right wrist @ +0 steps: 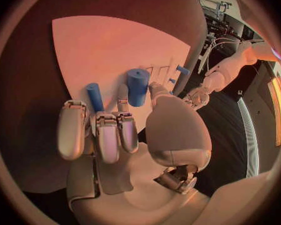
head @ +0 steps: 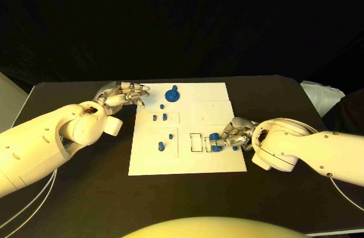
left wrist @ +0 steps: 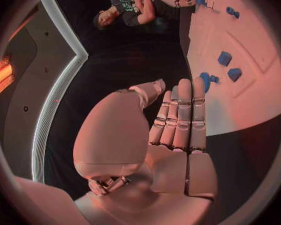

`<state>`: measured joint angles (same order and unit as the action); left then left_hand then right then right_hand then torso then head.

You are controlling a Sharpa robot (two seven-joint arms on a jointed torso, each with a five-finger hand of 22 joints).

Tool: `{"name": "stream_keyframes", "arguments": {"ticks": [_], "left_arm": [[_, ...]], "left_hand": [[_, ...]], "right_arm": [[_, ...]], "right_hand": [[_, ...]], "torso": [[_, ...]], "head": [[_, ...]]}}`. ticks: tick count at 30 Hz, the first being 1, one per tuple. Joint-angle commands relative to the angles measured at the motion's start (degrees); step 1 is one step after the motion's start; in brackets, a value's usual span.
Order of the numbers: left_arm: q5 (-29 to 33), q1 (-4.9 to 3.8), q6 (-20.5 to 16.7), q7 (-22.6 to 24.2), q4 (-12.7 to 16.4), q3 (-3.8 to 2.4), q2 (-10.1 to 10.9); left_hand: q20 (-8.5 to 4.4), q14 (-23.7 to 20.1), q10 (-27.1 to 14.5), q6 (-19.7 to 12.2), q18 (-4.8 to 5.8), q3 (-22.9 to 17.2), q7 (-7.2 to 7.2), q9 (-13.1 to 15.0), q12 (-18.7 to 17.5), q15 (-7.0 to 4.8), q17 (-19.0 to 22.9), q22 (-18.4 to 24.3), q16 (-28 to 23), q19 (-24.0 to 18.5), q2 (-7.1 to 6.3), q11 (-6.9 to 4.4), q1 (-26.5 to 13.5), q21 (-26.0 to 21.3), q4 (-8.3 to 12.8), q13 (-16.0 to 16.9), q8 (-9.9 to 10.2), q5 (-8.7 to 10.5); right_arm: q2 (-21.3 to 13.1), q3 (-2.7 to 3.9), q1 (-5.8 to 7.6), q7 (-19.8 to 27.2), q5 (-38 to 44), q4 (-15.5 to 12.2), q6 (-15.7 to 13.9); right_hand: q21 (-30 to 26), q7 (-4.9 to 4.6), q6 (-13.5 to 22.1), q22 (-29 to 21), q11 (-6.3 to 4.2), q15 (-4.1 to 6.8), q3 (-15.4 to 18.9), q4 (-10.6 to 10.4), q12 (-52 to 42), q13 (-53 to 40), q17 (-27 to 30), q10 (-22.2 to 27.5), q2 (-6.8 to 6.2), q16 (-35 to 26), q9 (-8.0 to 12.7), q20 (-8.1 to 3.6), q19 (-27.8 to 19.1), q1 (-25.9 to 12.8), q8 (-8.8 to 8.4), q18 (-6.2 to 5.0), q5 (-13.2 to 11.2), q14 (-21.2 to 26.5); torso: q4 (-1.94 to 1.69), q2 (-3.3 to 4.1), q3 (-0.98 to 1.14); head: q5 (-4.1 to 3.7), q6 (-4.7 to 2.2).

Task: Assemble the parts on the task board

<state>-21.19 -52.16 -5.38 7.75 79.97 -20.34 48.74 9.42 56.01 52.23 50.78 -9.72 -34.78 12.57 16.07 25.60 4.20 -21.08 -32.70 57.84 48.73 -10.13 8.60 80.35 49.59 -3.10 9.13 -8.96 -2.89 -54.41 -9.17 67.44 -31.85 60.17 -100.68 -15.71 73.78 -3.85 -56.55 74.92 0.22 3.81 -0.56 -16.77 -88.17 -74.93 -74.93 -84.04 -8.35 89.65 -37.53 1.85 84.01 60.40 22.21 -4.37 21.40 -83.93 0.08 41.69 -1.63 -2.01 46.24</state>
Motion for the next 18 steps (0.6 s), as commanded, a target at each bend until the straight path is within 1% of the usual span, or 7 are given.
{"name": "stream_keyframes", "arguments": {"ticks": [1, 4, 7, 9, 10, 12, 18], "left_arm": [[0.15, 0.04, 0.48, 0.45, 0.17, -0.04, -0.02], [0.15, 0.04, 0.53, 0.40, 0.17, -0.04, -0.01], [0.15, 0.04, 0.53, 0.35, 0.15, -0.04, 0.04], [0.15, 0.04, 0.52, 0.32, 0.13, -0.04, 0.07], [0.15, 0.04, 0.52, 0.31, 0.11, -0.04, 0.08], [0.15, 0.05, 0.51, 0.29, 0.09, -0.04, 0.09], [0.15, 0.05, 0.54, 0.21, 0.01, -0.04, 0.11]], "left_hand": [[0.05, 0.26, -0.48, -0.16, -0.84, 0.13, -0.10, -0.09, 0.16, -0.04, -0.04, 0.05, -0.25, 0.46, 0.54, -0.05, -0.11, -0.21, -0.29, -0.06, 0.21, -0.17], [0.06, 0.28, -0.55, -0.16, -0.84, 0.11, -0.11, -0.11, 0.24, -0.04, -0.06, 0.17, -0.23, 0.53, 0.53, -0.06, -0.19, -0.34, -0.46, -0.09, 0.21, -0.17], [0.06, 0.28, -0.55, -0.16, -0.84, 0.11, -0.11, -0.11, 0.24, -0.04, -0.06, 0.17, -0.23, 0.53, 0.53, -0.06, -0.19, -0.34, -0.46, -0.09, 0.21, -0.17], [0.06, 0.28, -0.55, -0.16, -0.84, 0.11, -0.11, -0.11, 0.24, -0.04, -0.06, 0.17, -0.23, 0.53, 0.53, -0.06, -0.19, -0.34, -0.46, -0.09, 0.21, -0.17], [0.06, 0.28, -0.55, -0.16, -0.84, 0.11, -0.11, -0.11, 0.24, -0.04, -0.06, 0.17, -0.23, 0.53, 0.53, -0.06, -0.19, -0.34, -0.46, -0.09, 0.21, -0.17], [0.05, 0.28, -0.56, -0.16, -0.85, 0.08, -0.12, -0.11, 0.27, -0.05, -0.07, 0.19, -0.23, 0.55, 0.54, -0.06, -0.16, -0.37, -0.46, -0.10, 0.21, -0.18], [0.05, 0.28, -0.56, -0.16, -0.85, 0.08, -0.12, -0.11, 0.27, -0.05, -0.07, 0.19, -0.23, 0.55, 0.54, -0.06, -0.16, -0.37, -0.46, -0.10, 0.21, -0.18]], "right_arm": [[0.46, -0.18, -0.44, -0.30, 0.20, 0.12, 1.58], [0.66, -0.19, -0.55, -0.30, 0.39, 0.20, 1.31], [0.66, -0.19, -0.60, -0.29, 0.73, 0.27, 0.80], [0.60, -0.19, -0.63, -0.25, 0.70, 0.31, 0.44], [0.55, -0.19, -0.64, -0.21, 0.60, 0.31, 0.21], [0.44, -0.19, -0.66, -0.14, 0.45, 0.25, -0.31], [-0.08, -0.18, -0.68, 0.06, -0.39, -0.24, -2.09]], "right_hand": [[0.30, -0.21, 0.26, 5.31, -0.49, 0.39, 0.39, -0.01, -0.09, -13.60, -15.07, -4.75, 0.60, 0.35, 0.14, -0.36, 3.67, 0.21, -0.21, 1.18, -0.26, -6.07], [0.32, -0.15, 0.16, 5.36, -0.54, 0.43, 0.54, 0.05, -0.07, -13.60, -15.07, -4.75, 0.86, 0.35, -0.03, -0.38, 3.66, 0.82, -0.10, 1.18, -0.26, -6.07], [0.37, -0.08, 0.21, 5.46, -0.62, 0.50, 0.37, 0.12, -0.06, -13.61, -15.07, -4.75, 1.59, 0.35, -0.32, -0.43, 3.64, 2.40, -0.03, 1.18, 0.39, -6.07], [0.46, -0.04, 0.24, 5.57, -0.66, 0.54, -0.06, 0.16, -0.03, -13.60, -15.07, -4.74, 2.22, 0.35, -0.50, -0.47, 3.64, 3.56, -0.02, 1.20, 1.27, -6.07], [0.42, -0.03, 0.22, 5.56, -0.67, 0.54, -0.11, 0.14, -0.03, -13.61, -15.07, -4.74, 2.29, 0.35, -0.55, -0.48, 3.63, 3.75, -0.01, 1.19, 1.64, -6.07], [0.47, 0.02, 0.13, 5.65, -0.71, 0.58, -0.26, 0.10, 0.07, -13.55, -15.07, -4.69, 2.44, 0.35, -0.72, -0.51, 3.62, 4.17, 0.01, 1.20, 3.33, -6.07], [0.71, 0.22, -0.23, 5.88, -0.89, 0.72, -1.07, 0.17, -0.08, -13.70, -15.07, -4.81, 2.76, 0.35, -0.94, -0.61, 3.65, 5.40, 0.12, 1.24, 5.59, -6.07]], "torso": [[0.04, 0.02, -0.03], [0.07, -0.02, -0.02], [0.13, -0.04, -0.04], [0.16, -0.04, -0.07], [0.15, -0.04, -0.07], [0.12, -0.06, -0.07], [0.08, -0.07, -0.10]], "head": [[0.11, 0.16], [0.14, 0.22], [0.21, 0.25], [0.25, 0.28], [0.30, 0.29], [0.39, 0.23], [0.42, 0.26]]}}
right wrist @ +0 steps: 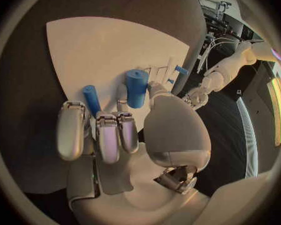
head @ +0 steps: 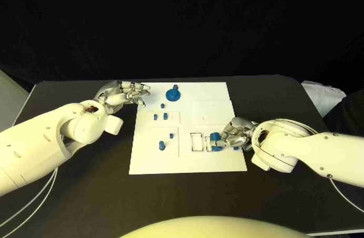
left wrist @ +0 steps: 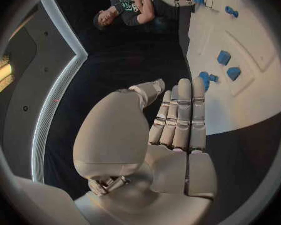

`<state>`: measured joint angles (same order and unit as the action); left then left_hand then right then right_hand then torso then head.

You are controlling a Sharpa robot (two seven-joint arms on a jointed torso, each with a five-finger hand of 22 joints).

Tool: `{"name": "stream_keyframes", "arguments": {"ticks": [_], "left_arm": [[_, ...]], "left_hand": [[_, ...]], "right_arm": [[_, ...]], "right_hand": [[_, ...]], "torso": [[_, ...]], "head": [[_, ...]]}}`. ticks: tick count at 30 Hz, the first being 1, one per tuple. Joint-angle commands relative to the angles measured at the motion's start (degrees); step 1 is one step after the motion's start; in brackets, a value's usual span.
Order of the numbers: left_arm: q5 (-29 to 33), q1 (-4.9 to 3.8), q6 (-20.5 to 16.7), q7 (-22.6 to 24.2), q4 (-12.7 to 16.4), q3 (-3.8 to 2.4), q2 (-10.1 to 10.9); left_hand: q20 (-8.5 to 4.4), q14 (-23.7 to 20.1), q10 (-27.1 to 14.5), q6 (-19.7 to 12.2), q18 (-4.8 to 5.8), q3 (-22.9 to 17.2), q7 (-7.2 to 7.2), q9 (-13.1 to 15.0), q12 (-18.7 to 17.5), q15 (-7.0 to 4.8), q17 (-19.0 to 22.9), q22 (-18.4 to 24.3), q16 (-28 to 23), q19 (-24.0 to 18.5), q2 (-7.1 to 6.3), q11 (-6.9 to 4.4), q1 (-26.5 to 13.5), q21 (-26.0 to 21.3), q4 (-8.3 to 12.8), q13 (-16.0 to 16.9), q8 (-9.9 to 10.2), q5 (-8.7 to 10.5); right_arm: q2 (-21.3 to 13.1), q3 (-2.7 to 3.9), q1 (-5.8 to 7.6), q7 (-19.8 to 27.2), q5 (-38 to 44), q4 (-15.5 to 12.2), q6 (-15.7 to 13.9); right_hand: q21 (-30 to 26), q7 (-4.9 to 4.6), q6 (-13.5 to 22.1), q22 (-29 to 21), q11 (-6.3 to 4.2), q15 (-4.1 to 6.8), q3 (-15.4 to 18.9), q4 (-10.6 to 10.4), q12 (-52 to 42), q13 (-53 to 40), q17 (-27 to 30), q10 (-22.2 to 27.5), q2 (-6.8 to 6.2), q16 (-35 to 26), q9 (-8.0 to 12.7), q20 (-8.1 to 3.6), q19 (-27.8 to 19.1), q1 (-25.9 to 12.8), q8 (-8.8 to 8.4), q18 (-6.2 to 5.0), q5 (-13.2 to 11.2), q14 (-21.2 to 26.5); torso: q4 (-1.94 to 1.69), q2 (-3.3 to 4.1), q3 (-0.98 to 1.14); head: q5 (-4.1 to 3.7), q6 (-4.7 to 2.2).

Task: Assemble the parts on the task board

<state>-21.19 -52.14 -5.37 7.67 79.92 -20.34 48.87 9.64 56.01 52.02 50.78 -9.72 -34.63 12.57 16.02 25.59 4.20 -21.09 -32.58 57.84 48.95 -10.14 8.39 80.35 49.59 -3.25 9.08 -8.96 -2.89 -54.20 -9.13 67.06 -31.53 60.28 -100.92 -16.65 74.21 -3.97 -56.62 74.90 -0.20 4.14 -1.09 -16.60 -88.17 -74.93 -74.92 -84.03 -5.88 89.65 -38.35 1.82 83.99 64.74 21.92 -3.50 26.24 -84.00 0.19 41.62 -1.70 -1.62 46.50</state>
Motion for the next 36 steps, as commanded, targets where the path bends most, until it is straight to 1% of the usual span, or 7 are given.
{"name": "stream_keyframes", "arguments": {"ticks": [1, 8, 12, 19, 25, 31, 36], "left_arm": [[0.14, 0.03, 0.53, 0.28, 0.04, -0.04, -0.03], [0.14, 0.04, 0.52, 0.20, -0.11, -0.04, -0.04], [0.14, 0.04, 0.52, 0.16, -0.12, -0.04, -0.05], [0.14, 0.04, 0.52, 0.09, -0.15, -0.04, -0.10], [0.14, 0.04, 0.59, 0.06, -0.15, -0.04, -0.16], [0.14, 0.04, 0.63, -0.02, -0.07, -0.04, -0.16], [0.14, 0.04, 0.68, -0.09, 0.01, -0.04, -0.13]], "left_hand": [[-0.16, 0.28, -0.35, -0.16, -0.85, -0.08, -0.12, -0.06, 0.27, -0.05, -0.07, 0.07, -0.23, 0.33, 0.54, 0.15, -0.16, -0.37, -0.31, -0.06, 0.21, -0.18], [-0.18, 0.28, -0.37, -0.16, -0.86, -0.13, -0.13, -0.06, 0.30, -0.06, -0.07, 0.10, -0.24, 0.37, 0.54, 0.14, -0.09, -0.41, -0.30, -0.08, 0.21, -0.18], [-0.18, 0.28, -0.37, -0.16, -0.86, -0.13, -0.13, -0.06, 0.30, -0.06, -0.07, 0.10, -0.24, 0.37, 0.54, 0.14, -0.09, -0.41, -0.30, -0.08, 0.21, -0.18], [-0.18, 0.28, -0.37, -0.16, -0.86, -0.13, -0.13, -0.06, 0.30, -0.06, -0.07, 0.10, -0.24, 0.37, 0.54, 0.14, -0.09, -0.41, -0.30, -0.08, 0.21, -0.18], [-0.18, 0.28, -0.37, -0.16, -0.86, -0.13, -0.13, -0.06, 0.30, -0.06, -0.07, 0.10, -0.24, 0.37, 0.54, 0.14, -0.09, -0.41, -0.30, -0.08, 0.21, -0.18], [-0.20, 0.26, -0.40, -0.16, -0.86, -0.19, -0.13, -0.07, 0.35, -0.08, -0.07, 0.14, -0.26, 0.41, 0.51, 0.13, 0.01, -0.44, -0.27, -0.09, 0.22, -0.18], [-0.20, 0.26, -0.40, -0.16, -0.86, -0.19, -0.13, -0.07, 0.35, -0.08, -0.07, 0.14, -0.26, 0.41, 0.51, 0.13, 0.01, -0.44, -0.27, -0.09, 0.22, -0.18]], "right_arm": [[-0.46, -0.22, -0.30, -0.23, -0.90, -0.19, -1.53], [-1.96, -0.04, 0.78, -0.02, -7.36, -1.80, -3.39], [-2.57, 0.05, 1.76, 0.05, -10.09, -2.68, -3.68], [-2.83, 0.16, 2.89, 0.08, -13.58, -4.00, -3.56], [-1.34, 0.17, 3.11, 0.08, -14.71, -4.24, -2.99], [1.25, 0.01, 3.00, -0.05, -14.63, -2.52, -2.46], [2.82, -0.08, 2.74, -0.15, -13.14, -1.52, -2.55]], "right_hand": [[0.34, 0.36, -0.21, 5.95, -0.49, 0.41, -0.70, 0.00, -0.10, -13.72, -15.08, -4.84, 0.34, 0.35, -0.13, -0.60, 3.68, 1.23, 0.41, 0.38, 1.05, -6.00], [0.82, 0.61, -0.54, 6.32, -0.71, 0.59, -2.28, 0.08, -0.14, -13.78, -15.08, -4.88, 0.68, 0.35, -0.18, -0.75, 3.76, 2.69, 0.34, 0.47, 2.79, -6.00], [0.91, 0.63, -0.54, 6.43, -0.75, 0.64, -3.40, 0.07, -0.14, -13.80, -15.08, -4.90, 0.58, 0.35, -0.11, -0.82, 3.77, 3.40, 0.15, 0.50, 1.76, -6.00], [0.94, 0.64, -0.55, 6.47, -0.77, 0.65, -3.81, 0.08, -0.16, -13.82, -15.08, -4.91, 0.57, 0.35, -0.08, -0.83, 3.77, 3.63, 0.09, 0.50, 1.73, -6.00], [0.89, 0.53, -0.58, 6.47, -0.69, 0.62, -4.01, -0.07, -0.08, -13.76, -15.08, -4.86, 0.28, 0.35, -0.03, -0.83, 3.75, 3.25, -0.01, 0.50, 1.24, -6.00], [0.79, 0.44, -0.67, 6.46, -0.60, 0.54, -4.32, -0.13, 0.14, -13.62, -15.08, -4.74, -0.03, 0.35, 0.00, -0.78, 3.72, 2.41, -0.12, 0.49, 0.27, -6.00], [0.69, 0.42, -0.66, 6.41, -0.58, 0.53, -4.35, -0.14, 0.25, -13.54, -15.08, -4.67, -0.08, 0.35, 0.01, -0.77, 3.70, 2.25, -0.14, 0.47, 0.14, -6.00]], "torso": [[-0.03, -0.03, -0.03], [0.08, -0.03, -0.07], [0.05, 0.03, -0.04], [0.07, 0.02, -0.05], [-0.02, 0.04, -0.04], [-0.05, 0.08, -0.17], [-0.06, 0.13, -0.07]], "head": [[0.06, -0.01], [0.16, -0.19], [0.12, -0.27], [0.16, -0.40], [0.16, -0.50], [0.38, -0.49], [0.45, -0.39]]}}
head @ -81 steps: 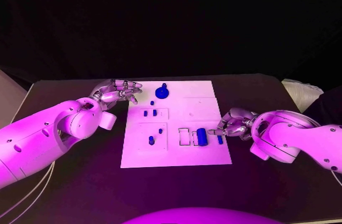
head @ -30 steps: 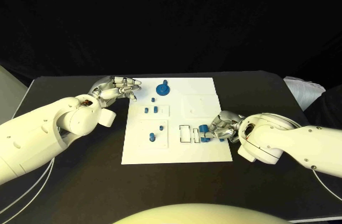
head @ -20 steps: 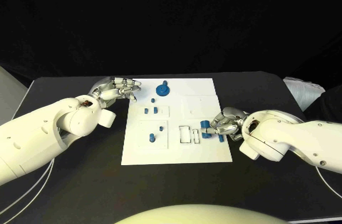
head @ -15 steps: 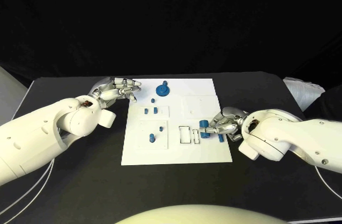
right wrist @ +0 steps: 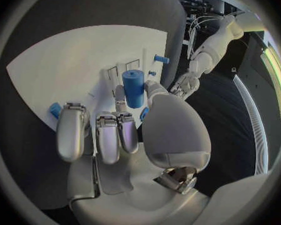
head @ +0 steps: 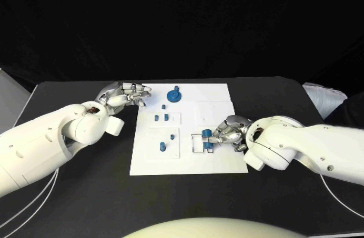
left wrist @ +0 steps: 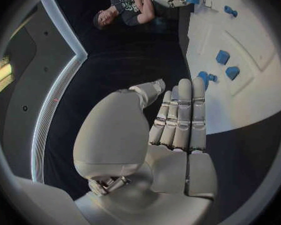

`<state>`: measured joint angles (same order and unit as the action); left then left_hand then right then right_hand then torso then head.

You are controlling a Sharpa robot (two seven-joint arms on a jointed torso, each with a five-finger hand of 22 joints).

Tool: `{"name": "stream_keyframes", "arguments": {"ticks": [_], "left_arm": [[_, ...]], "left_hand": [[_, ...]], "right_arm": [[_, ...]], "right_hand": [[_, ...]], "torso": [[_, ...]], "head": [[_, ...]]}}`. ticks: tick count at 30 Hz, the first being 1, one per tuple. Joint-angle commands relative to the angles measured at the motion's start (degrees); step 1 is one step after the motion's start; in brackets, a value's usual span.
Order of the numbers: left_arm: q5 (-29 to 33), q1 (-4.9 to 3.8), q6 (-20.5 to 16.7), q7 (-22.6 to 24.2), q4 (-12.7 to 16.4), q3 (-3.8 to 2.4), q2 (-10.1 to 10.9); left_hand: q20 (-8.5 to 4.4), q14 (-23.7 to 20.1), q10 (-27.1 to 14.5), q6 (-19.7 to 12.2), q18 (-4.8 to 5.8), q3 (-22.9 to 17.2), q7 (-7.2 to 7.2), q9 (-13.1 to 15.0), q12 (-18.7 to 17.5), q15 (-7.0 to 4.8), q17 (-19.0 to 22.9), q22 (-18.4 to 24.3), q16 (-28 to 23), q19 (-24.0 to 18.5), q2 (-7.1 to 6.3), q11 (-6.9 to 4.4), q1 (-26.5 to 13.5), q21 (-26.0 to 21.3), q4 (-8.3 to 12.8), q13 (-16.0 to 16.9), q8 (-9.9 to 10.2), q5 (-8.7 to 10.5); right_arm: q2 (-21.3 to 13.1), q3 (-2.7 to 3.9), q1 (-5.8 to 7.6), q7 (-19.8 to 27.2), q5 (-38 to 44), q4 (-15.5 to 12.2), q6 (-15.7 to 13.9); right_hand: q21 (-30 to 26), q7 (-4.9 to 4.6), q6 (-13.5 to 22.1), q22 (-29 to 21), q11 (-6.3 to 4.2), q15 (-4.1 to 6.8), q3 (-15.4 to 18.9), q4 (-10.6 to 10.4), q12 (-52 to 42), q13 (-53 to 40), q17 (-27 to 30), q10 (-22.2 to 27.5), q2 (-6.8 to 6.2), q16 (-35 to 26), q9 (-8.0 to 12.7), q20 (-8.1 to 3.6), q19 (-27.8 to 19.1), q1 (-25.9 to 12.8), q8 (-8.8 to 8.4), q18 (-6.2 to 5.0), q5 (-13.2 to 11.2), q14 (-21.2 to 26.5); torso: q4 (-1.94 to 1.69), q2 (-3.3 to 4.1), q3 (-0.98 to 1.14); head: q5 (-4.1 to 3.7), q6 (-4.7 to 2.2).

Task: Assemble the parts on the task board

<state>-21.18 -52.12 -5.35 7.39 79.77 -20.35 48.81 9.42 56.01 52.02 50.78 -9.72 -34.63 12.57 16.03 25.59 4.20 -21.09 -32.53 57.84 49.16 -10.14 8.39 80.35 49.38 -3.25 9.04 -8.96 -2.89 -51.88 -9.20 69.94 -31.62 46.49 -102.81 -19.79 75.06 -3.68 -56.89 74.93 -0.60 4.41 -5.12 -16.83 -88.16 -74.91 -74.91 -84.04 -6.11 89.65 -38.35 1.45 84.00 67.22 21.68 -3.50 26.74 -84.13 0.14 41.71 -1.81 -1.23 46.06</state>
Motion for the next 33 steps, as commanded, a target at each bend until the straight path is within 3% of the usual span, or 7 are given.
{"name": "stream_keyframes", "arguments": {"ticks": [1, 4, 9, 28, 33], "left_arm": [[0.14, 0.02, 0.66, 0.18, 0.18, -0.03, -0.06], [0.14, 0.01, 0.65, 0.16, 0.24, -0.03, -0.03], [0.14, 0.01, 0.65, 0.15, 0.30, -0.03, -0.02], [0.14, 0.01, 0.76, -0.08, 0.40, -0.03, 0.22], [0.14, 0.01, 0.78, -0.15, 0.41, -0.03, 0.27]], "left_hand": [[0.02, 0.26, -0.40, -0.16, -0.86, -0.19, -0.13, -0.09, 0.35, -0.08, -0.07, 0.09, -0.25, 0.21, 0.51, 0.13, 0.01, -0.23, -0.27, -0.05, 0.22, -0.18], [0.02, 0.26, -0.40, -0.16, -0.86, -0.19, -0.13, -0.09, 0.35, -0.08, -0.07, 0.09, -0.25, 0.21, 0.51, 0.13, 0.01, -0.23, -0.27, -0.05, 0.22, -0.18], [0.02, 0.26, -0.40, -0.16, -0.86, -0.19, -0.13, -0.09, 0.35, -0.08, -0.07, 0.09, -0.25, 0.21, 0.51, 0.13, 0.01, -0.23, -0.27, -0.05, 0.22, -0.18], [0.01, 0.25, -0.44, -0.17, -0.86, -0.21, -0.12, -0.10, 0.40, -0.08, -0.07, 0.12, -0.27, 0.25, 0.48, 0.14, 0.04, -0.26, -0.29, -0.07, 0.22, -0.18], [0.01, 0.24, -0.49, -0.19, -0.85, -0.22, -0.11, -0.12, 0.43, -0.07, -0.07, 0.16, -0.29, 0.28, 0.45, 0.15, 0.01, -0.31, -0.35, -0.10, 0.24, -0.18]], "right_arm": [[0.88, -0.02, -0.19, -0.08, 1.36, 0.60, 0.58], [1.72, -0.06, -0.26, -0.13, 2.76, 1.01, 0.59], [2.85, -0.10, -0.43, -0.18, 4.50, 1.53, 0.64], [3.89, -0.15, -0.86, -0.34, 6.96, 2.37, 1.68], [3.98, -0.16, -0.91, -0.38, 7.56, 2.54, 1.85]], "right_hand": [[-0.24, 0.12, -0.39, 6.34, -0.17, 0.24, -0.34, 0.09, 0.35, -13.48, -15.09, -4.60, 0.10, 0.35, 0.00, -0.39, 3.67, -0.35, 0.08, 0.46, -0.46, -5.87], [-0.24, 0.09, -0.38, 6.36, -0.15, 0.22, -0.38, 0.11, 0.36, -13.48, -15.09, -4.59, -0.07, 0.35, 0.00, -0.37, 3.66, -0.62, 0.05, 0.46, -0.74, -5.87], [-0.12, 0.08, -0.38, 6.44, -0.13, 0.20, -0.41, 0.12, 0.42, -13.44, -15.09, -4.56, -0.17, 0.35, 0.00, -0.36, 3.67, -0.77, 0.04, 0.49, -0.97, -5.87], [-0.22, -0.02, -0.27, 6.43, -0.04, 0.12, -0.45, 0.13, 0.71, -13.25, -15.09, -4.38, -0.77, 0.35, -0.02, -0.29, 3.64, -1.37, -0.07, 0.47, -1.91, -5.87], [-0.45, -0.06, -0.30, 6.39, 0.02, 0.04, 0.00, 0.10, 1.06, -13.04, -14.97, -4.18, -1.58, 0.29, -0.23, -0.18, 3.58, -3.02, 0.00, 0.43, -4.63, -5.84]], "torso": [[0.00, 0.04, 0.02], [0.01, 0.03, -0.05], [-0.01, 0.03, 0.08], [0.06, 0.08, 0.10], [0.02, 0.06, 0.10]], "head": [[0.08, 0.03], [0.16, 0.03], [0.32, 0.15], [0.84, 0.38], [0.88, 0.47]]}}
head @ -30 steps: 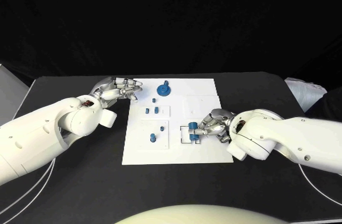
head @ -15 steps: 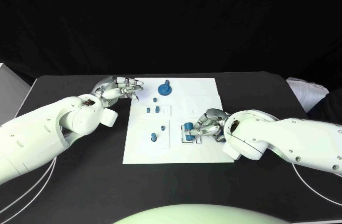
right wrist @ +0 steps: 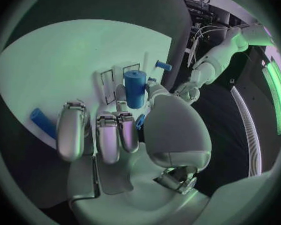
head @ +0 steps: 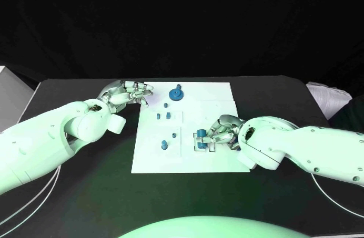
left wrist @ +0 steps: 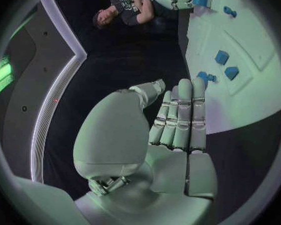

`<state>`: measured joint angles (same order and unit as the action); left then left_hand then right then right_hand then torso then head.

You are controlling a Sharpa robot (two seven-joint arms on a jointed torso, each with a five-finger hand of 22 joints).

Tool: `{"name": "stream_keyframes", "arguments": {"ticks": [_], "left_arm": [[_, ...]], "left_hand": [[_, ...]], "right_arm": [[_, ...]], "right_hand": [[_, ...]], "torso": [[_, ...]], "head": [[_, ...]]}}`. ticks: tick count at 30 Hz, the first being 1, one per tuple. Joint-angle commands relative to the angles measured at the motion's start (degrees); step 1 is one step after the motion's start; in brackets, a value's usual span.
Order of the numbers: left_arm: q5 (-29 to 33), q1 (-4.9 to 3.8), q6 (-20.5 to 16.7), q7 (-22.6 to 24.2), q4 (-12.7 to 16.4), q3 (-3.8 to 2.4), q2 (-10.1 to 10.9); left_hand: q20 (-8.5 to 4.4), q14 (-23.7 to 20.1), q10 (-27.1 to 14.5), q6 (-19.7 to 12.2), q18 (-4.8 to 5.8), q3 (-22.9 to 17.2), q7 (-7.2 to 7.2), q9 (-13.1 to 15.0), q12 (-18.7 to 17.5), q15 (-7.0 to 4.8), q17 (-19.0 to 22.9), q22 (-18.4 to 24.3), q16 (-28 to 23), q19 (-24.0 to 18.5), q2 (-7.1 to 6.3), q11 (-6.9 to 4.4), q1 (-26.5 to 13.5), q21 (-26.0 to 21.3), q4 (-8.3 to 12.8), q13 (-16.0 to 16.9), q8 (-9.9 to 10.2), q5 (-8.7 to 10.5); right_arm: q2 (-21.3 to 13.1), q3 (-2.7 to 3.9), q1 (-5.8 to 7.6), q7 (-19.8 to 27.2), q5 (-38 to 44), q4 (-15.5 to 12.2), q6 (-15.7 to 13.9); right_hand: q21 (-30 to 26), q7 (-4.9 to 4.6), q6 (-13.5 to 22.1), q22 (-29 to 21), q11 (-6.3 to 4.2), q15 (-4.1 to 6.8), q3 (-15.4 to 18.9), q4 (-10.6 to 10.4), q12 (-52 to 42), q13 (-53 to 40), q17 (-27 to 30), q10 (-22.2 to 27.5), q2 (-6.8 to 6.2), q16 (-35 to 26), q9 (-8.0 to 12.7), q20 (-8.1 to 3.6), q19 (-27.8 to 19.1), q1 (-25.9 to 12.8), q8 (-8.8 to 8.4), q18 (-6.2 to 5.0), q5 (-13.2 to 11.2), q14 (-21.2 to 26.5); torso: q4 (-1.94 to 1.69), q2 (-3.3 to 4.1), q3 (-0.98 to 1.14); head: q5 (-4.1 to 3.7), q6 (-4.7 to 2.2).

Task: Assemble the parts on the task board

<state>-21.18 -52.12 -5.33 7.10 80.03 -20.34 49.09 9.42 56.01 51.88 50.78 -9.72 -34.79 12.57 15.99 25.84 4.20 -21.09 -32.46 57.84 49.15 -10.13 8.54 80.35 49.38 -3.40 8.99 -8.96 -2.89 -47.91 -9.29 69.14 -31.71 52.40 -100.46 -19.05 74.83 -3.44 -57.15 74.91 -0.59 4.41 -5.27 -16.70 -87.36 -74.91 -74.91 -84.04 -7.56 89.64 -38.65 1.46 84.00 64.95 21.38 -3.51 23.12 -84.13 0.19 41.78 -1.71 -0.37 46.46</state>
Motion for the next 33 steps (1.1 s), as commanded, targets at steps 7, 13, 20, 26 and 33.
{"name": "stream_keyframes", "arguments": {"ticks": [7, 13, 20, 26, 33], "left_arm": [[0.14, 0.01, 0.76, 0.08, 0.20, -0.04, 0.10], [0.14, 0.01, 0.75, 0.05, 0.21, -0.03, 0.15], [0.14, 0.01, 0.80, 0.04, 0.17, -0.03, 0.12], [0.14, 0.01, 0.83, 0.02, 0.13, -0.03, 0.11], [0.14, 0.01, 0.96, -0.18, 0.13, -0.03, 0.19]], "left_hand": [[0.01, 0.24, -0.34, -0.19, -0.85, -0.06, -0.11, -0.07, 0.17, -0.07, -0.07, 0.09, -0.29, 0.28, 0.45, 0.00, 0.01, -0.31, -0.19, -0.05, 0.24, -0.18], [0.01, 0.24, -0.34, -0.19, -0.85, -0.06, -0.11, -0.07, 0.17, -0.07, -0.07, 0.09, -0.29, 0.28, 0.45, 0.00, 0.01, -0.31, -0.19, -0.05, 0.24, -0.18], [0.01, 0.24, -0.34, -0.19, -0.85, -0.06, -0.11, -0.07, 0.17, -0.07, -0.07, 0.09, -0.29, 0.28, 0.45, 0.00, 0.01, -0.31, -0.19, -0.05, 0.24, -0.18], [0.01, 0.24, -0.34, -0.19, -0.85, -0.06, -0.11, -0.07, 0.17, -0.07, -0.07, 0.09, -0.29, 0.28, 0.45, 0.00, 0.01, -0.31, -0.19, -0.05, 0.24, -0.18], [0.01, 0.23, -0.42, -0.22, -0.84, -0.10, -0.10, -0.10, 0.23, -0.05, -0.08, 0.16, -0.31, 0.33, 0.44, 0.02, 0.00, -0.39, -0.28, -0.09, 0.26, -0.18]], "right_arm": [[-0.07, -0.09, -0.16, -0.29, 2.01, 0.06, 1.37], [-0.21, -0.09, -0.21, -0.27, 2.27, -0.14, 1.36], [-0.32, -0.09, -0.29, -0.24, 2.49, -0.44, 1.23], [-0.40, -0.09, -0.36, -0.20, 2.62, -0.67, 1.08], [-0.61, -0.09, -0.41, -0.11, 2.67, -1.04, 0.71]], "right_hand": [[-0.16, -0.27, -0.02, 6.54, 0.01, 0.04, 1.37, -0.08, 0.35, -13.02, -14.95, -4.14, -0.70, 0.28, -0.28, -0.15, 3.59, -2.07, 0.49, 0.45, -3.88, -5.83], [-0.21, -0.26, -0.01, 6.55, 0.01, 0.05, 2.06, -0.11, 0.40, -13.00, -14.96, -4.12, -0.82, 0.29, -0.40, -0.15, 3.59, -2.45, 0.56, 0.44, -4.78, -5.84], [-0.02, -0.23, -0.04, 6.67, -0.02, 0.05, 2.04, -0.08, 0.30, -13.07, -15.02, -4.18, -0.39, 0.32, -0.47, -0.15, 3.62, -2.40, 0.61, 0.48, -4.84, -5.85], [0.08, -0.18, -0.04, 6.75, -0.06, 0.09, 1.80, 0.04, 0.24, -13.12, -15.07, -4.23, 0.10, 0.34, -0.55, -0.17, 3.65, -1.87, 0.66, 0.50, -4.40, -5.86], [0.30, -0.14, 0.09, 7.01, -0.13, 0.17, 0.08, 0.12, 0.15, -13.23, -15.09, -4.31, 0.69, 0.36, -0.65, -0.26, 3.72, 0.27, 0.52, 0.55, 0.71, -5.87]], "torso": [[0.02, 0.02, -0.02], [0.06, -0.04, -0.03], [0.06, -0.02, -0.03], [0.07, -0.01, -0.03], [0.02, 0.00, -0.02]], "head": [[0.17, 0.36], [0.17, 0.39], [0.24, 0.46], [0.31, 0.46], [0.39, 0.60]]}}
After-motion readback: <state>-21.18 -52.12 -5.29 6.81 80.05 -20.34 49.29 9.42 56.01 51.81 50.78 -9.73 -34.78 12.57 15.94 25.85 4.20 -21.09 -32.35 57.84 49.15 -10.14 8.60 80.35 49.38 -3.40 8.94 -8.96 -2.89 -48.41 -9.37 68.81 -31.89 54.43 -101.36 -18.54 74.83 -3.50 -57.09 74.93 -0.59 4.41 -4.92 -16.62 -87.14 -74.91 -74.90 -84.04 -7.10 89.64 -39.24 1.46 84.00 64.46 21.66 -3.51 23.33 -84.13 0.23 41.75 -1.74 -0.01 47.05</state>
